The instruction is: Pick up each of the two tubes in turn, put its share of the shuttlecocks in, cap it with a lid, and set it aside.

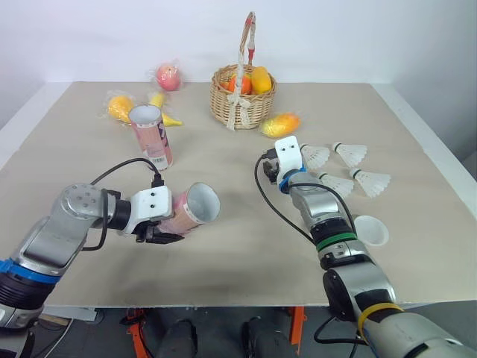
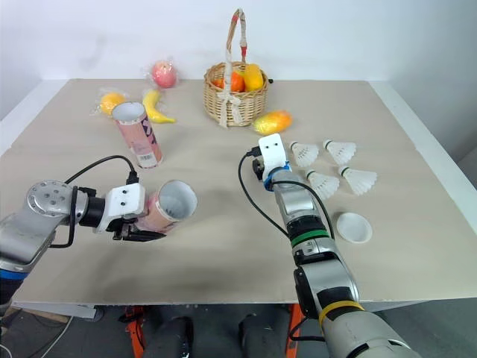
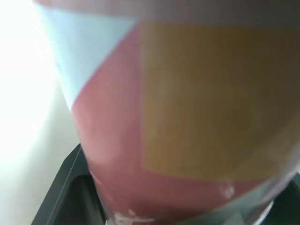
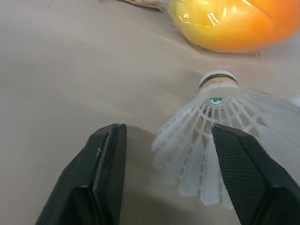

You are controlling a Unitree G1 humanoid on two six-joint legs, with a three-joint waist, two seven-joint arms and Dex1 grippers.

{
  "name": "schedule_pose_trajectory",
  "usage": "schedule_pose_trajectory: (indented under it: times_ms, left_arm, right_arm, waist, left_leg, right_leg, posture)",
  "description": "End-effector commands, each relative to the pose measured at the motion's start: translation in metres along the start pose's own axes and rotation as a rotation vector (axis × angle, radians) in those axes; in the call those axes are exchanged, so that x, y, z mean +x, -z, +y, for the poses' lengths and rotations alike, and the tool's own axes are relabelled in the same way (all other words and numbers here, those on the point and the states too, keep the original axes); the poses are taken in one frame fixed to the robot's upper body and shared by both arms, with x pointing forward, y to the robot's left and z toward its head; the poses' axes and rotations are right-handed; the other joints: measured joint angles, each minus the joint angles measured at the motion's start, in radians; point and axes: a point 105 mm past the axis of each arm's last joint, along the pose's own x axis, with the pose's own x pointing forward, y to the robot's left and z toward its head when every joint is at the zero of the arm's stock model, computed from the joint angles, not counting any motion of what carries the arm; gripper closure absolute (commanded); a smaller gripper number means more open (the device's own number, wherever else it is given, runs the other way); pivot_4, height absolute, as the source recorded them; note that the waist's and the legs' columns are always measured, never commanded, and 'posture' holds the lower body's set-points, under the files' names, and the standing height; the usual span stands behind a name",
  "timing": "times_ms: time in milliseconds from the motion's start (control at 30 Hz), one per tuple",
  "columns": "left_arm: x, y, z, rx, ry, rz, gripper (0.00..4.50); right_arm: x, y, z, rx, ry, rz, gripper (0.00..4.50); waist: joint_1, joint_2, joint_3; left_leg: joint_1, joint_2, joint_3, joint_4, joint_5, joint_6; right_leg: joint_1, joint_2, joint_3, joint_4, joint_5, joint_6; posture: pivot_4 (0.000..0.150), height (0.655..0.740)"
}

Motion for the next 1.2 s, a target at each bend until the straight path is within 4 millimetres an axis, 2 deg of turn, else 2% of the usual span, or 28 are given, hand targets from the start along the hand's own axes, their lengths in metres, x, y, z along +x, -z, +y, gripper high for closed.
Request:
schedule_pose_trajectory:
  times_ms: [33, 133, 233, 333, 433, 500, 633, 733, 933, 1200]
  left_arm:
    - [-0.007, -0.006, 0.001, 0.015, -0.027, -0.007, 1.58]
    - [-0.008, -0.005, 0.0, 0.013, -0.029, -0.005, 1.58]
    - [-0.007, -0.006, 0.0, 0.012, -0.028, -0.006, 1.58]
    - [-0.006, -0.005, 0.0, 0.013, -0.026, -0.006, 1.58]
    - [-0.005, -0.005, 0.0, 0.014, -0.02, -0.007, 1.58]
    - [-0.004, -0.005, 0.001, 0.016, -0.015, -0.007, 1.58]
    - [-0.002, -0.005, 0.002, 0.019, -0.009, -0.008, 1.58]
    - [-0.001, -0.005, 0.003, 0.021, -0.004, -0.008, 1.58]
    - [0.001, -0.003, 0.004, 0.029, 0.009, 0.007, 1.58]
    - [0.0, -0.003, 0.005, 0.032, 0.009, 0.009, 1.58]
  right_arm:
    - [0.0, -0.021, -0.003, 0.014, 0.001, -0.084, 3.06]
    - [-0.003, -0.024, 0.0, 0.0, -0.018, -0.105, 4.45]
    - [-0.013, -0.037, 0.007, -0.017, -0.067, -0.178, 4.45]
    - [-0.03, -0.058, 0.008, -0.039, -0.125, -0.293, 4.45]
    - [-0.065, -0.088, 0.013, -0.156, -0.264, -0.474, 4.45]
    - [-0.1, -0.104, 0.02, -0.342, -0.407, -0.607, 4.45]
    - [-0.154, -0.095, 0.036, -0.614, -0.721, -0.641, 4.45]
    - [-0.187, -0.093, 0.038, -0.69, -0.926, -0.593, 4.45]
    - [-0.204, -0.094, 0.057, -0.796, -1.103, -0.592, 4.45]
    - [-0.2, -0.086, 0.083, -0.893, -1.22, -0.597, 4.45]
  waist:
    - [0.0, 0.0, 0.0]
    - [0.0, 0.0, 0.0]
    - [0.001, 0.0, 0.0]
    - [0.001, 0.0, 0.0]
    - [0.003, 0.001, 0.0]
    - [0.006, 0.002, 0.001]
    - [0.006, 0.002, 0.001]
    - [0.006, 0.005, 0.003]
    - [0.005, 0.005, 0.003]
    - [0.006, 0.005, 0.003]
  left_leg:
    - [0.0, 0.0, 0.0, 0.0, 0.0, 0.0]
    - [0.0, 0.0, 0.0, 0.0, 0.0, 0.0]
    - [0.0, 0.0, -0.001, 0.0, 0.0, 0.0]
    - [0.0, 0.0, -0.001, -0.001, 0.0, 0.0]
    - [-0.001, 0.0, -0.001, -0.001, 0.0, 0.0]
    - [-0.001, 0.0, -0.001, 0.0, 0.0, 0.0]
    - [0.0, 0.0, -0.002, 0.0, 0.0, 0.0]
    - [0.001, 0.0, -0.002, 0.0, 0.0, 0.001]
    - [0.004, 0.002, -0.001, 0.001, 0.001, 0.002]
    - [0.003, 0.002, -0.001, 0.001, 0.001, 0.002]
  right_leg:
    - [0.0, 0.0, 0.0, 0.0, 0.0, 0.0]
    - [0.0, 0.0, 0.0, 0.0, 0.0, 0.0]
    - [0.0, 0.0, 0.0, 0.0, 0.0, 0.0]
    - [0.0, 0.0, 0.0, 0.0, 0.0, 0.0]
    - [-0.001, 0.0, -0.001, 0.0, -0.001, 0.0]
    - [-0.001, 0.0, -0.001, 0.0, -0.001, 0.001]
    - [0.001, 0.0, -0.002, -0.002, -0.002, 0.003]
    - [0.003, 0.0, -0.003, -0.002, -0.003, 0.004]
    - [0.004, 0.001, -0.003, -0.002, -0.002, 0.004]
    - [0.004, 0.001, -0.002, -0.002, -0.002, 0.005]
  posture:
    - [0.15, 0.74]
    - [0.15, 0.74]
    - [0.15, 0.74]
    - [0.15, 0.74]
    - [0.15, 0.74]
    - [0.15, 0.74]
    - [0.15, 0.74]
    - [0.15, 0.74]
    - [0.15, 0.74]
    - [0.15, 0.74]
